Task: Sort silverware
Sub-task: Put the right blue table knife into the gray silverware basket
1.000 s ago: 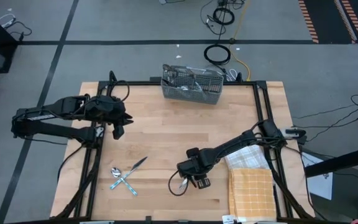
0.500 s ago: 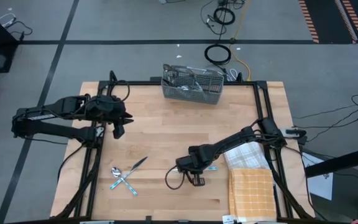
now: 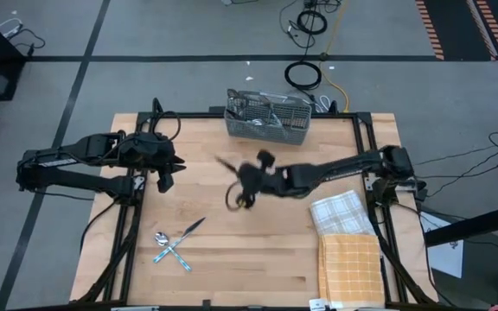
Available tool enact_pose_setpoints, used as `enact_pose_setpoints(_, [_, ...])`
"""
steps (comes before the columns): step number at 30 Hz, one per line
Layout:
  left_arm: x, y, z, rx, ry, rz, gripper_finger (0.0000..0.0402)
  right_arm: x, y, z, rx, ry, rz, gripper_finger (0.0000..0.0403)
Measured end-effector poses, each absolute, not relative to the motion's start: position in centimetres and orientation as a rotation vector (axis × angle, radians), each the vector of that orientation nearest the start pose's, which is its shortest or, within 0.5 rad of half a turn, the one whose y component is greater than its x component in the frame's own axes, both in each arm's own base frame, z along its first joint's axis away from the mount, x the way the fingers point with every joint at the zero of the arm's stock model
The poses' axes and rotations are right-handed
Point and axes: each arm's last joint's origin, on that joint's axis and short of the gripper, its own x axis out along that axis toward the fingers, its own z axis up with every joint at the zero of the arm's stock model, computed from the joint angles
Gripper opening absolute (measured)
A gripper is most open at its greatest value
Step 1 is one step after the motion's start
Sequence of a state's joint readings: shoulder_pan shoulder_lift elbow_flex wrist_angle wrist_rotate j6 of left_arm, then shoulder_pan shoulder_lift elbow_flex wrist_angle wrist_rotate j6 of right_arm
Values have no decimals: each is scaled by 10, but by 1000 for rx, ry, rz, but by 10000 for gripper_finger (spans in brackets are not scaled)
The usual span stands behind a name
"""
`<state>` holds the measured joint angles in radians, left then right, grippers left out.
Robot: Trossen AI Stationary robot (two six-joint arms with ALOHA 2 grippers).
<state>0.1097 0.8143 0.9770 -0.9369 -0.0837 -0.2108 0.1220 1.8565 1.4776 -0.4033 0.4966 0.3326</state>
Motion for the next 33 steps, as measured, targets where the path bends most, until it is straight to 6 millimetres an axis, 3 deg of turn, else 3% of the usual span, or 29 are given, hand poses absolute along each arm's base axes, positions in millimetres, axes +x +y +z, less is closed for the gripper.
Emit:
enact_pose_setpoints(5, [139, 18, 327, -227, 750, 272, 99, 413, -4, 286, 24, 480, -584, 0])
enact_pose_setpoints(11, [139, 18, 327, -226, 747, 275, 99, 411, -69, 316, 10, 279, -712, 0])
enact_pose_setpoints(16, [139, 18, 327, -223, 747, 281, 99, 408, -110, 331, -2, 134, -670, 0])
enact_pose_setpoints(24, [139, 19, 327, -206, 743, 323, 99, 393, -169, 331, -28, 98, -674, 0])
enact_pose_setpoints(28, [139, 19, 327, -205, 743, 324, 99, 391, -194, 317, -19, 108, -681, 0])
enact_pose_setpoints(33, [138, 19, 327, -204, 748, 329, 99, 396, -211, 293, -2, 119, -651, 0])
